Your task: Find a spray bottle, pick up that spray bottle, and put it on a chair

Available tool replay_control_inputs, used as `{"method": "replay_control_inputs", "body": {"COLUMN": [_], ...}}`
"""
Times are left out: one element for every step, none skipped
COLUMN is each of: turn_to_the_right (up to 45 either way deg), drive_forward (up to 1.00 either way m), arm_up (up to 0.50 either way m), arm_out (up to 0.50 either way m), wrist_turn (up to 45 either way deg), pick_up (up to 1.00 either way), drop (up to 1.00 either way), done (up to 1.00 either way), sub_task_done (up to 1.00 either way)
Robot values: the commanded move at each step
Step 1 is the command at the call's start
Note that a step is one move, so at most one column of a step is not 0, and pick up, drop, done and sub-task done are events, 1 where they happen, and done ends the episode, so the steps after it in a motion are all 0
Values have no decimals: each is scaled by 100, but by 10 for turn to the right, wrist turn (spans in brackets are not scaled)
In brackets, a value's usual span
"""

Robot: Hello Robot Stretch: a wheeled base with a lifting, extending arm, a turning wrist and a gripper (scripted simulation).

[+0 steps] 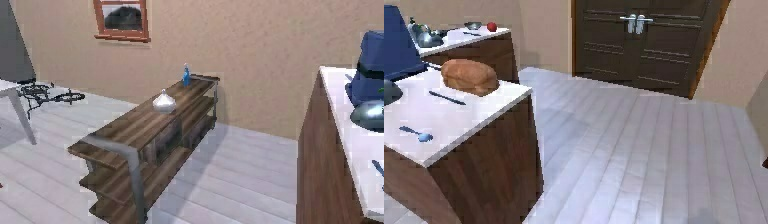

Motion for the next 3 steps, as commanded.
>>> {"method": "replay_control_inputs", "body": {"turn_to_the_right": [0, 180, 0], "drive_forward": [50, 0, 100], "arm_up": [0, 0, 0], "arm_out": [0, 0, 0], "wrist_turn": [0, 0, 0], "pick_up": [0, 0, 0], "drop": [0, 0, 0], "done": [0, 0, 0], "sub_task_done": [0, 0, 0]}}
